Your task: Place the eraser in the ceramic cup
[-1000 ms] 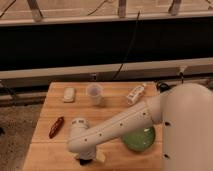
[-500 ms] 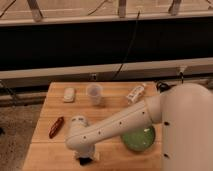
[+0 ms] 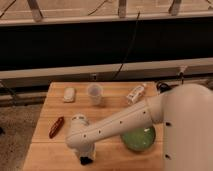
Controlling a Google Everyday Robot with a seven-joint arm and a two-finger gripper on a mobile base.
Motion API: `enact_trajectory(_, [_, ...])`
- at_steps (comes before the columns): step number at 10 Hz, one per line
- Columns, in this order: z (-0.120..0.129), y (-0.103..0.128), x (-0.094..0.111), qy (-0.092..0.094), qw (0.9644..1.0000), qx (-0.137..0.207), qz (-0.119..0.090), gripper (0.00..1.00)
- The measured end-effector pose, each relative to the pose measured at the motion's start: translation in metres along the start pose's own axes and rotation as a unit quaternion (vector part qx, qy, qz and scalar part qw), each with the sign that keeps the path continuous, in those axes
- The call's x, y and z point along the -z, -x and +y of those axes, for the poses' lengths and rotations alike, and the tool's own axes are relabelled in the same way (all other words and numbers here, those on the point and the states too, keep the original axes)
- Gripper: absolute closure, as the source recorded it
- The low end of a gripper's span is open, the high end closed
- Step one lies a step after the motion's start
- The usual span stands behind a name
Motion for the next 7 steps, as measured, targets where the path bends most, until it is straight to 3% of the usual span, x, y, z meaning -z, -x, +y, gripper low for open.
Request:
enact_trajectory(2, [0.000,0.000,0.001,0.000,1.0000,0.001,0.000,0.95])
enact_trajectory(4, [-0.006,-0.003,0.015,-0.005,0.9999,0.012,0.010,0.95])
enact_trajectory(7, [-0.019,-0.010,0.062,-0.008,0.9990,0.028,0.035,0.95])
